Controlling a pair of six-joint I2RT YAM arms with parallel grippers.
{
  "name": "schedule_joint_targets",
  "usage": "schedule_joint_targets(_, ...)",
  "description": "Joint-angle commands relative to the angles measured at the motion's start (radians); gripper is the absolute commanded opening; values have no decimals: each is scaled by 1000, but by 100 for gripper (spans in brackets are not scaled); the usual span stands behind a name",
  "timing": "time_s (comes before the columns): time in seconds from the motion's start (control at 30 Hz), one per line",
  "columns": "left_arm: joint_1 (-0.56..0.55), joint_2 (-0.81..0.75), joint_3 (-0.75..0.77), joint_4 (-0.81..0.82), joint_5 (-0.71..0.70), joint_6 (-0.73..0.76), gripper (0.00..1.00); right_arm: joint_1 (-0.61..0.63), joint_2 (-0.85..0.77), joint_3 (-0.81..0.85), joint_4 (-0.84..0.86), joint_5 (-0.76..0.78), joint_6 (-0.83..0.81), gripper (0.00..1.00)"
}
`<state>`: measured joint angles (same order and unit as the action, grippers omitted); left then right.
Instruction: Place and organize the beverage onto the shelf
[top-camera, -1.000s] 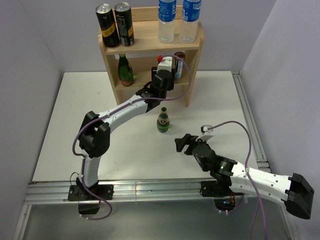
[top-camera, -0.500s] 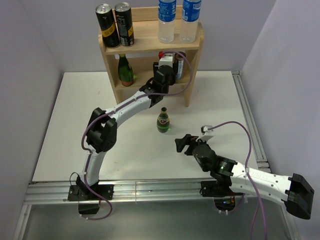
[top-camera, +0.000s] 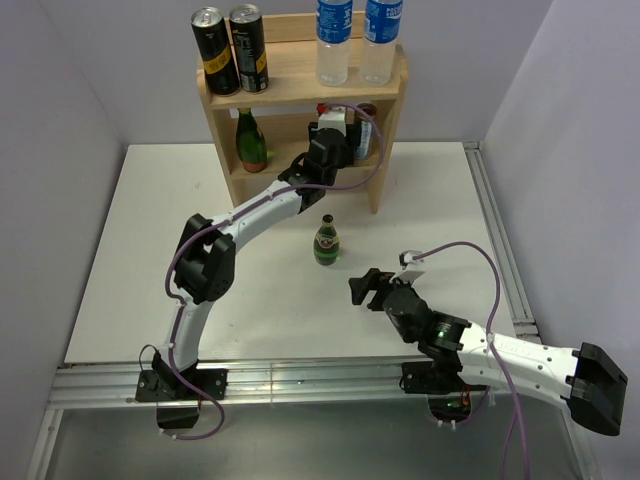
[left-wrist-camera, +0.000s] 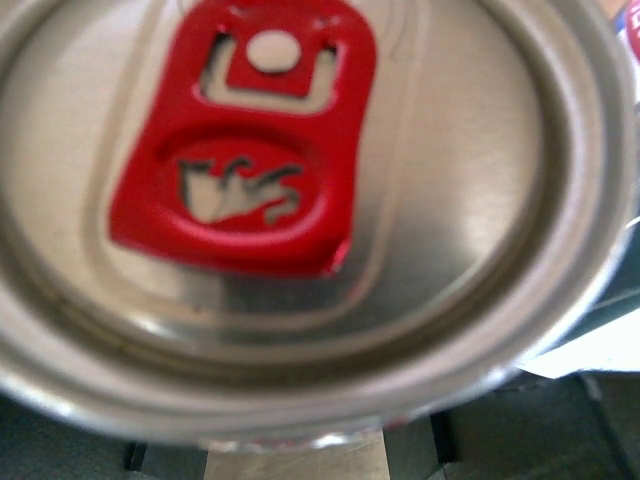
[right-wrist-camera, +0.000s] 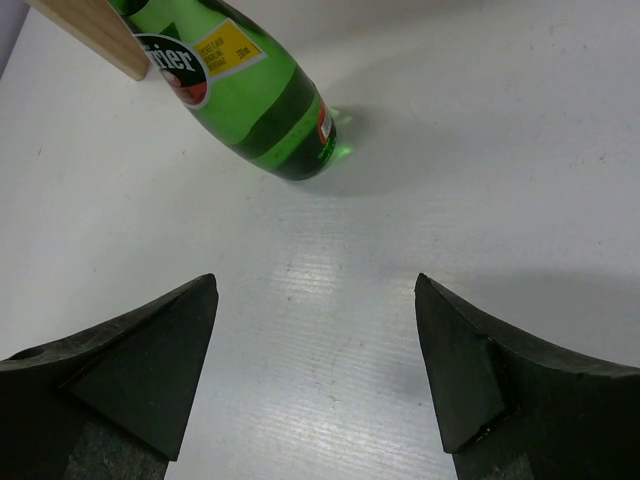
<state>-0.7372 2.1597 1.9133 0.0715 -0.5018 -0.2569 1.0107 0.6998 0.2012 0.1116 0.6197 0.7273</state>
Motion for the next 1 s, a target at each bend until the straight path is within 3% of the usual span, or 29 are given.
schedule_joint_targets(0.0,-14,0,49,27,117,-41,0,-4,-2,-8,33,21,-2,86)
schedule_joint_targets(0.2,-24,34,81,14,224,-13,0,-4,-5,-6,31,23,-2,86)
schedule_joint_targets(0.47,-24,37,66,18,261,-13,0,-4,7,-3,37,21,-3,86)
schedule_joint_targets(0.53,-24,34,64,10,244,-12,12,-4,9,-3,40,20,-5,86)
schedule_joint_targets(0.57,-24,32,55,10,233,-10,28,-4,9,-2,40,21,-5,87)
schedule_joint_targets(0.67,-24,16,23,22,212,-2,56,-4,10,-2,40,20,-5,86)
schedule_joint_targets(0.77,-24,-1,-5,28,207,4,70,-4,12,-3,40,18,-3,86)
schedule_joint_targets(0.9,-25,-21,-34,25,204,7,75,-4,15,-3,45,18,-3,86)
schedule_joint_targets(0.97,-27,-43,-69,39,200,7,86,-4,21,-2,46,20,-5,87)
